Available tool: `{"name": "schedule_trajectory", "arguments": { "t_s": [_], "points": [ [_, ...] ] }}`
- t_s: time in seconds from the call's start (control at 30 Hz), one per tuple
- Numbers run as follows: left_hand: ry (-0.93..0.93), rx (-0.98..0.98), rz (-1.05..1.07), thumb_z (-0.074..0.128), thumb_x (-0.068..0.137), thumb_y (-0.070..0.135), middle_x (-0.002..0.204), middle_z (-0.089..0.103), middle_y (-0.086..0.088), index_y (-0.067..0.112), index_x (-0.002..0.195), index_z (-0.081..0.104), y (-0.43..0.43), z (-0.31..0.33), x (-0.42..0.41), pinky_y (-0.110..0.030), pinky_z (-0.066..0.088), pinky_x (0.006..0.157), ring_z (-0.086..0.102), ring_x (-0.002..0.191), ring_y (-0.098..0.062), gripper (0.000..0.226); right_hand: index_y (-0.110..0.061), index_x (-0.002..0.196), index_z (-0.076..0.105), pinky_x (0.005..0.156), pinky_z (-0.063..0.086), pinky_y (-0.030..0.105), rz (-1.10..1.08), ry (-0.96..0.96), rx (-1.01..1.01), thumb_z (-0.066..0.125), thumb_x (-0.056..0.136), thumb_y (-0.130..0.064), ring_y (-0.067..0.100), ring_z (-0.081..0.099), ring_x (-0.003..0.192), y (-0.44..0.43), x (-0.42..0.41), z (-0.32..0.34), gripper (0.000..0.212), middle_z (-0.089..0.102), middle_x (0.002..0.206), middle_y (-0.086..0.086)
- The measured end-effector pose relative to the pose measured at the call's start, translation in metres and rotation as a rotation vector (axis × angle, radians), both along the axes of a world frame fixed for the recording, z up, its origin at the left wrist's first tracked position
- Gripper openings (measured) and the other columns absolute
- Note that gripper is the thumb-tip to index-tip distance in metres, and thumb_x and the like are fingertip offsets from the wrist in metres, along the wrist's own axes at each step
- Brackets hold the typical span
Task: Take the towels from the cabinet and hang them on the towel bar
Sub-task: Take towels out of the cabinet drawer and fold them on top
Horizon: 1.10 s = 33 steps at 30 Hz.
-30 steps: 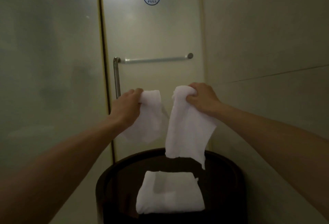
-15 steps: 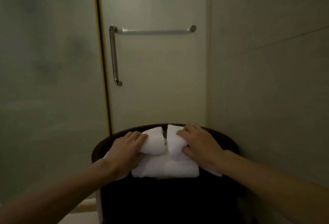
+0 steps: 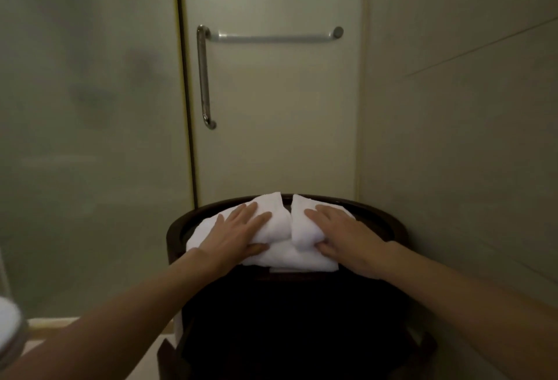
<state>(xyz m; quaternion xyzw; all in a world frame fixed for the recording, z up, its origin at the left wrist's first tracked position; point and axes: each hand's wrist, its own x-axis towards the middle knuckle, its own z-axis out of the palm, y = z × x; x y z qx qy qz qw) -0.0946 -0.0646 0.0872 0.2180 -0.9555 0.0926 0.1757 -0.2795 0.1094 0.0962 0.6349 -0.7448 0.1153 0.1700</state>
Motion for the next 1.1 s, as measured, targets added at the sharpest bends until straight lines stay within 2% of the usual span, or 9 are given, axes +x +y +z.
{"name": "schedule_trajectory", "arguments": {
  "t_s": [0.07,0.2,0.5,0.8,1.03,1.1],
  "points": [
    [-0.015,-0.002,0.0,0.035,0.085,0.067,0.159,0.009,-0.004,0.031,0.15,0.019,-0.007,0.0,-0.008,-0.055,0.023,0.111,0.01,0.146,-0.025,0.076,-0.017,0.15,0.023,0.116,0.022,0.036,0.003,-0.03,-0.008,0.054,0.093,-0.027,0.027,0.024,0.142,-0.005,-0.007,-0.001,0.066,0.024,0.154,0.012],
    [-0.044,-0.038,-0.006,0.042,0.091,0.058,0.16,0.006,-0.001,0.033,0.15,0.017,-0.023,-0.002,-0.019,-0.056,0.022,0.111,0.006,0.147,-0.022,0.069,-0.017,0.15,0.026,0.116,0.022,0.038,0.005,-0.064,-0.039,0.055,0.093,-0.027,0.028,0.023,0.143,-0.02,-0.021,-0.005,0.064,0.025,0.155,0.014],
    [-0.052,0.01,-0.002,0.04,0.092,0.058,0.161,-0.001,0.004,0.035,0.15,0.013,-0.046,-0.009,-0.037,-0.056,0.016,0.114,0.0,0.147,-0.02,0.068,-0.021,0.15,0.025,0.115,0.018,0.032,-0.042,-0.093,-0.06,0.055,0.093,-0.03,0.026,0.023,0.142,-0.049,-0.04,-0.016,0.064,0.023,0.156,0.012],
    [-0.054,-0.033,-0.021,0.032,0.091,0.062,0.161,0.001,0.002,0.035,0.15,0.011,-0.047,-0.003,-0.031,-0.055,0.018,0.114,0.003,0.147,-0.022,0.068,-0.026,0.151,0.016,0.111,0.027,0.035,-0.09,-0.074,-0.03,0.052,0.09,-0.037,0.023,0.018,0.144,-0.037,-0.032,-0.007,0.073,0.018,0.157,0.008],
    [-0.064,-0.065,0.0,0.031,0.095,0.056,0.161,0.001,0.002,0.034,0.15,0.01,-0.027,0.006,-0.014,-0.052,0.014,0.117,0.003,0.148,-0.019,0.063,-0.025,0.152,0.016,0.112,0.027,0.038,-0.078,-0.014,-0.016,0.048,0.092,-0.038,0.025,0.014,0.145,-0.018,-0.01,0.005,0.068,0.013,0.159,0.01],
    [-0.06,-0.053,-0.006,0.028,0.094,0.06,0.161,0.002,0.002,0.036,0.15,0.01,-0.019,0.009,-0.008,-0.051,0.012,0.117,0.003,0.148,-0.019,0.064,-0.026,0.151,0.016,0.113,0.025,0.038,-0.066,-0.013,0.003,0.047,0.093,-0.039,0.025,0.014,0.146,-0.011,-0.002,0.005,0.067,0.012,0.159,0.01]
  ]
}}
